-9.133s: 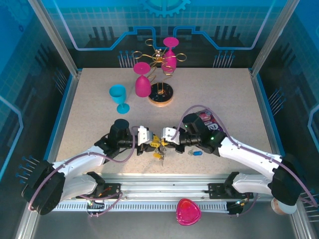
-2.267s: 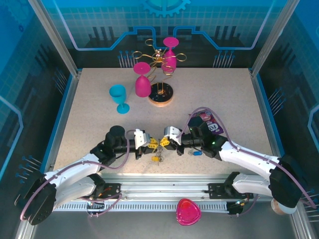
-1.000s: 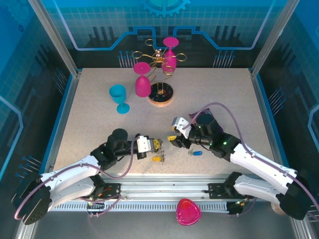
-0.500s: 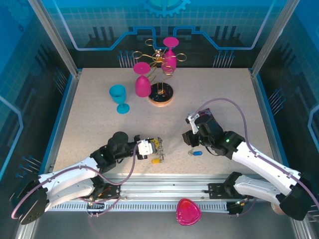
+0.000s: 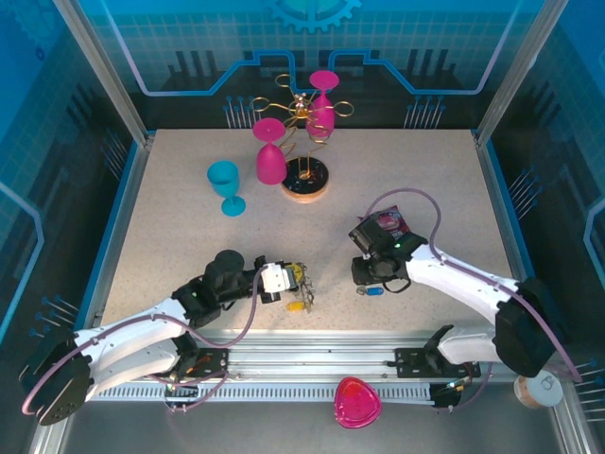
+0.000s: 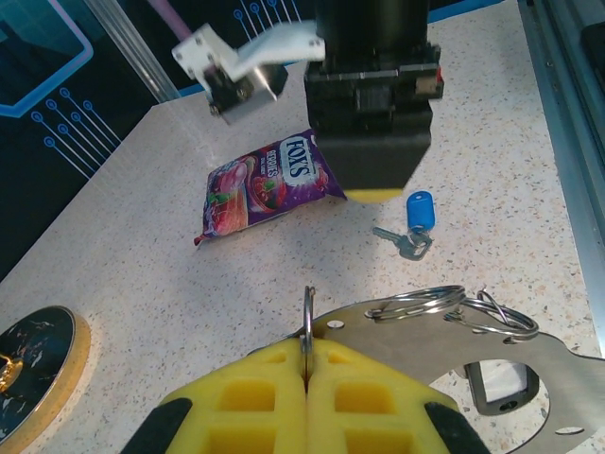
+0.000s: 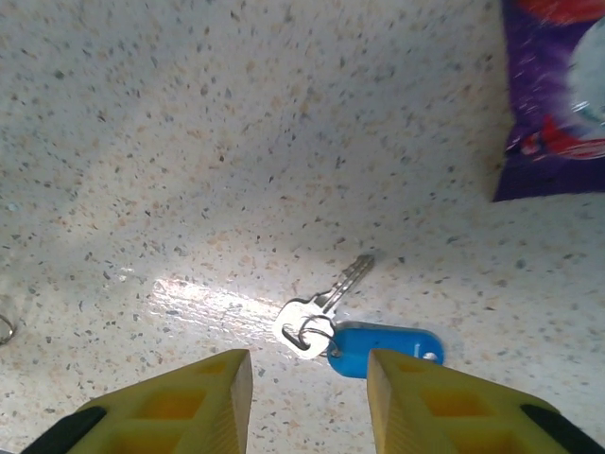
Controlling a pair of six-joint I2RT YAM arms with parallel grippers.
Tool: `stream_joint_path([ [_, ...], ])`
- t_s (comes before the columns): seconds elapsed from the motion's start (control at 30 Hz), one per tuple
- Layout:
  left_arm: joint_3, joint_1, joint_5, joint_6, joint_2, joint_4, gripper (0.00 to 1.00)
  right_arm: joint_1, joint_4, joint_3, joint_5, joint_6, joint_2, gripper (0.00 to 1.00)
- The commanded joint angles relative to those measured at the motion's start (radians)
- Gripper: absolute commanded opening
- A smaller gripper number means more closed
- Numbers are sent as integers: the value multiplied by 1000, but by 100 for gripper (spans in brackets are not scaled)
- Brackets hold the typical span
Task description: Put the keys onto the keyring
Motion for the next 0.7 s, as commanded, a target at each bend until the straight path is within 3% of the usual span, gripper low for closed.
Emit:
stream_joint_path([
  [0.0, 1, -10, 4, -19, 8, 50, 0, -10, 18, -5, -56, -28, 62, 38],
  [0.3, 2, -14, 5, -10, 10, 45, 0, 3, -49, 41, -36, -128, 217, 43],
  [0.67, 3, -14, 4, -4, 10, 43, 0, 29, -71, 85, -58, -146, 267, 32],
])
